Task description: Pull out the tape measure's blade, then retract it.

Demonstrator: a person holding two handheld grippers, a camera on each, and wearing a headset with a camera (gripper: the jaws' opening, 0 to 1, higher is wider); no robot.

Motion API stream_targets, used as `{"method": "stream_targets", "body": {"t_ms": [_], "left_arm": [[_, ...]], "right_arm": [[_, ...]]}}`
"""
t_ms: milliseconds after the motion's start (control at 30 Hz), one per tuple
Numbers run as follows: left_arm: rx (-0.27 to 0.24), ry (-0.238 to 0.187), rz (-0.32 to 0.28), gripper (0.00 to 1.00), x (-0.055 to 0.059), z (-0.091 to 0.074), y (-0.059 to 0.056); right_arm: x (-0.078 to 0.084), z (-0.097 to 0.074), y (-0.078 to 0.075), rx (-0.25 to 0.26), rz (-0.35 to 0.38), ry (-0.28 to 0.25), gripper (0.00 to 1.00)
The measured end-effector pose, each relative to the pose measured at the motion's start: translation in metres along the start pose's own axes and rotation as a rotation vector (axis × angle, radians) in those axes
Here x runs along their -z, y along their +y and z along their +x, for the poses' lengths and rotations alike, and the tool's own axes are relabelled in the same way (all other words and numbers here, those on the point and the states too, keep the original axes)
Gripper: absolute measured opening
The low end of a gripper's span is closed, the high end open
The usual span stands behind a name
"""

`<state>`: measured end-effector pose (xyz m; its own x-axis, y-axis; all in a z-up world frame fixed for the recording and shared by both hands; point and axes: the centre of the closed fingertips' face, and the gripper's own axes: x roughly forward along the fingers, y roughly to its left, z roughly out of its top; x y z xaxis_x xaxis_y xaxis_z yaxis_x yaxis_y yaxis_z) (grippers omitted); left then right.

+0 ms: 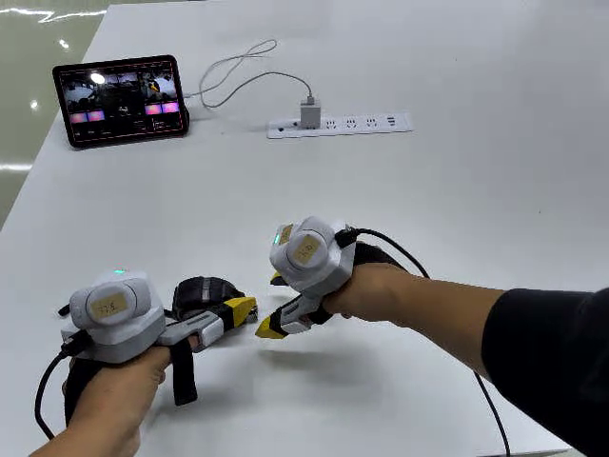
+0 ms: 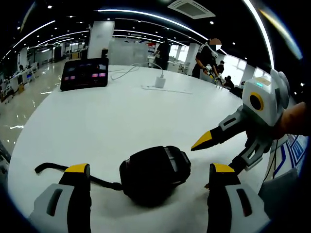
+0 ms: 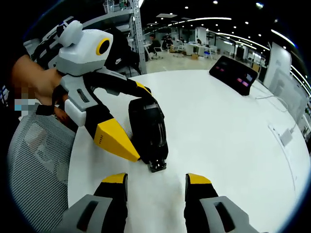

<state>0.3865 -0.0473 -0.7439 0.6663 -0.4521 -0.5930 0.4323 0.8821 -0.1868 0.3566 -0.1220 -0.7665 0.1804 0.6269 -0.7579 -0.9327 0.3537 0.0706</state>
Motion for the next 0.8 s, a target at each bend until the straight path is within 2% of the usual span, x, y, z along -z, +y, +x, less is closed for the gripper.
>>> {"method": "stream_targets", "body": {"t_ms": [67,100,200,233,267,333,467,533,600,633,800], "left_arm": [[0.016,0.018,0.044,0.99,0.003,-0.002,0.0],[0.028,0.016,0.052,0.99,0.003,-0.002,-0.001],[0.081,0.049,0.069,0.99,0.01,-0.005,-0.007],[0.093,0.052,0.087,0.99,0.011,-0.006,-0.008],[0.09,0.036,0.099,0.99,0.008,-0.006,-0.006],[0.132,0.051,0.127,0.99,0.01,-0.009,-0.01],[0.15,0.068,0.165,0.99,0.012,-0.013,-0.01],[0.198,0.086,0.178,0.99,0.017,-0.014,-0.015],[0.191,0.08,0.2,0.99,0.016,-0.015,-0.012],[0.225,0.09,0.199,0.99,0.018,-0.016,-0.016],[0.228,0.082,0.219,0.99,0.014,-0.019,-0.014]], "right_arm": [[0.003,-0.003,0.0,0.007,0.0,-0.002,0.45],[0.004,-0.003,0.0,0.012,0.004,-0.001,0.45],[0.009,-0.008,0.0,0.02,0.019,-0.005,0.46],[0.011,-0.009,0.001,0.025,0.027,-0.008,0.47],[0.011,-0.011,0.001,0.025,0.029,-0.012,0.48],[0.014,-0.015,0.001,0.036,0.028,-0.015,0.49],[0.015,-0.024,-0.001,0.063,0.038,-0.038,0.5],[0.016,-0.026,-0.001,0.06,0.05,-0.051,0.5],[0.019,-0.03,-0.002,0.074,0.051,-0.051,0.5],[0.02,-0.032,-0.002,0.077,0.055,-0.054,0.5],[0.028,-0.038,-0.001,0.09,0.073,-0.064,0.53]]}}
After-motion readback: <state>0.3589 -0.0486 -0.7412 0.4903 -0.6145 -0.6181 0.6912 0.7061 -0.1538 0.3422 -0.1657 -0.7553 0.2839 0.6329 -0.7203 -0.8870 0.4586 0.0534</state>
